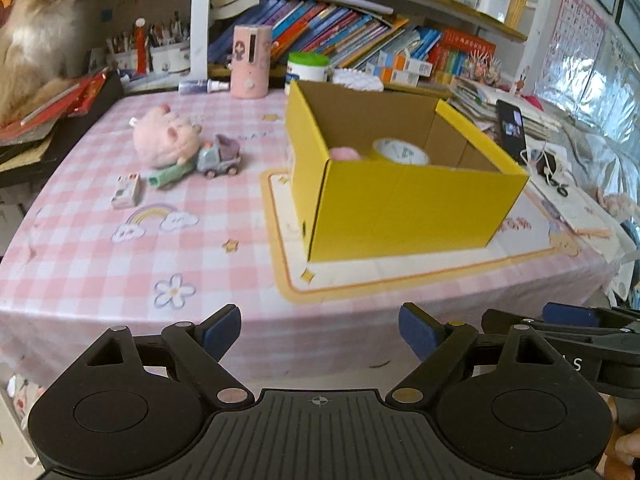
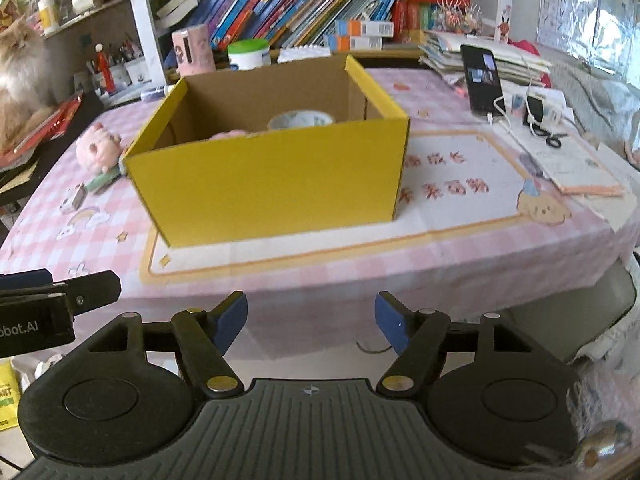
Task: Organize objects
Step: 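Withdraw both open tools from the box toward the remaining table items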
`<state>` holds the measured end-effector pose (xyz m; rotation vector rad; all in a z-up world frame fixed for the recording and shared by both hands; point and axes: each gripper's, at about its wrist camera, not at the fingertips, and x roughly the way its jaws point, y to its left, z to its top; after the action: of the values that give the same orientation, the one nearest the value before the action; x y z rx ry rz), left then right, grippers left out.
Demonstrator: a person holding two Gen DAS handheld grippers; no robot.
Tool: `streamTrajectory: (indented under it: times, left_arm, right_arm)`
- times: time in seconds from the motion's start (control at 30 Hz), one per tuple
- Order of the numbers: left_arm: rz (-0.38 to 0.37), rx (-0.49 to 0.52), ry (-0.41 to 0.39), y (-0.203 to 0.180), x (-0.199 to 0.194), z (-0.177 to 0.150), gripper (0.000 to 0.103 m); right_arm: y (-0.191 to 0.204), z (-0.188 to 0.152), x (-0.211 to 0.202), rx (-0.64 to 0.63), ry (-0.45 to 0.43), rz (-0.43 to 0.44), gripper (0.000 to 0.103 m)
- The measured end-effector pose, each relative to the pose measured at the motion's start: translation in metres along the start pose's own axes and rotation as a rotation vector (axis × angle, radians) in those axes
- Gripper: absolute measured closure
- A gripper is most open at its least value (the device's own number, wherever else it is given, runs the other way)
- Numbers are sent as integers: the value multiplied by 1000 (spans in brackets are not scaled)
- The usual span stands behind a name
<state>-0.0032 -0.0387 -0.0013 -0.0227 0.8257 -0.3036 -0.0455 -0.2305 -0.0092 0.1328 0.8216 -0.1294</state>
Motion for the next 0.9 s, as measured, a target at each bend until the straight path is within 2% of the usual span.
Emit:
streamTrajectory:
  times: [0.47,0.9]
  left_arm:
    - [62,-35,41,48,-22,-25,15]
    - [155,-127,17,104,-50,-38,15]
  right_arm:
    - [53,-24,-5,-48,37,59,30]
    - [114,-27,-8,-136,30,147,29]
